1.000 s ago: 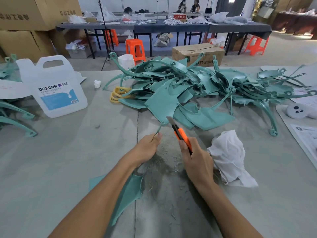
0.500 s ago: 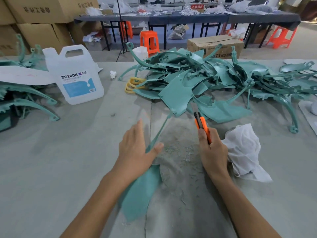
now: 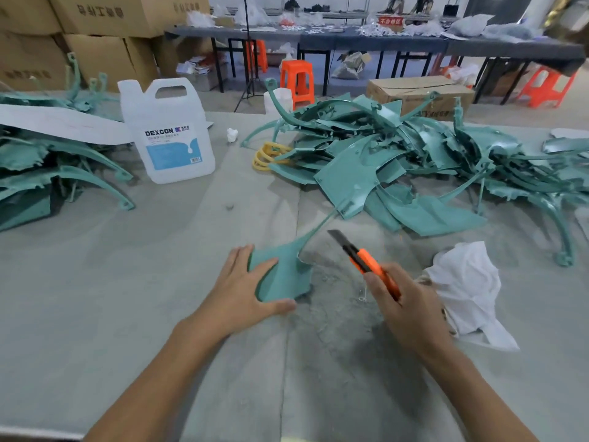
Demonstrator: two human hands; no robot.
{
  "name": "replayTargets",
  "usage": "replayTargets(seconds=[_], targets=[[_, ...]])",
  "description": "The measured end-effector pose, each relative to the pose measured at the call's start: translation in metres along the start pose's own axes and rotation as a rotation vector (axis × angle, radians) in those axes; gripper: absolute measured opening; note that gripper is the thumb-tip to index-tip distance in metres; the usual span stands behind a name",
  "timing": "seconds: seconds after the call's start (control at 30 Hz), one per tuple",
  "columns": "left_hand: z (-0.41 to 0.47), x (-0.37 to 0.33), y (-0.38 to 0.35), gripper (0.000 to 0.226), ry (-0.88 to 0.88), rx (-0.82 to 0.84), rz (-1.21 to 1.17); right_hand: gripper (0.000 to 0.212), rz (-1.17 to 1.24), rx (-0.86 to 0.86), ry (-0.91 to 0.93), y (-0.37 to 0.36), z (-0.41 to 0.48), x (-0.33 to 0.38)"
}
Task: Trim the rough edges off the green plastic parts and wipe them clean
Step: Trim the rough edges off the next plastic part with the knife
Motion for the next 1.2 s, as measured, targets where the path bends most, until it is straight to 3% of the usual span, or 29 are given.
replayTargets(seconds=[0.1,0.3,0.77,0.9,1.1,1.2], targets=[[0.018,0.008,0.004,0.094,0.031,-0.029,0.064,0.048,-0.335,0.135,0.005,-0.017,-0.002,0.01],[0.02,0.011,0.003,0.062,-0.011,-0.114,0.128,0.043,-0.443,0.341,-0.018,-0.03,0.011,0.017],[0.027,0.015,-0.002,0.068,-0.023,-0.083,0.135,0.039,-0.408,0.274,0.03,-0.031,0.02,0.017],[0.026,0.012,0.0,0.08,-0.039,-0.096,0.142,0.04,-0.445,0.26,0.013,-0.033,0.026,0.014],[0.026,0.013,-0.002,0.076,-0.041,-0.095,0.152,0.056,-0.425,0.256,0.076,-0.029,0.021,0.015],[0.029,0.014,-0.003,0.069,-0.038,-0.075,0.148,0.053,-0.464,0.271,0.069,-0.031,0.024,0.015]])
Point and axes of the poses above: each hand's wrist, its own z-axis towards the middle knuckle, its own y-axis out of the back of the hand, x = y × z, the point moved 10 cm from there along z, towards the middle knuckle, and after that the axes turned 11 degrees about x, right-handed, at the moved point
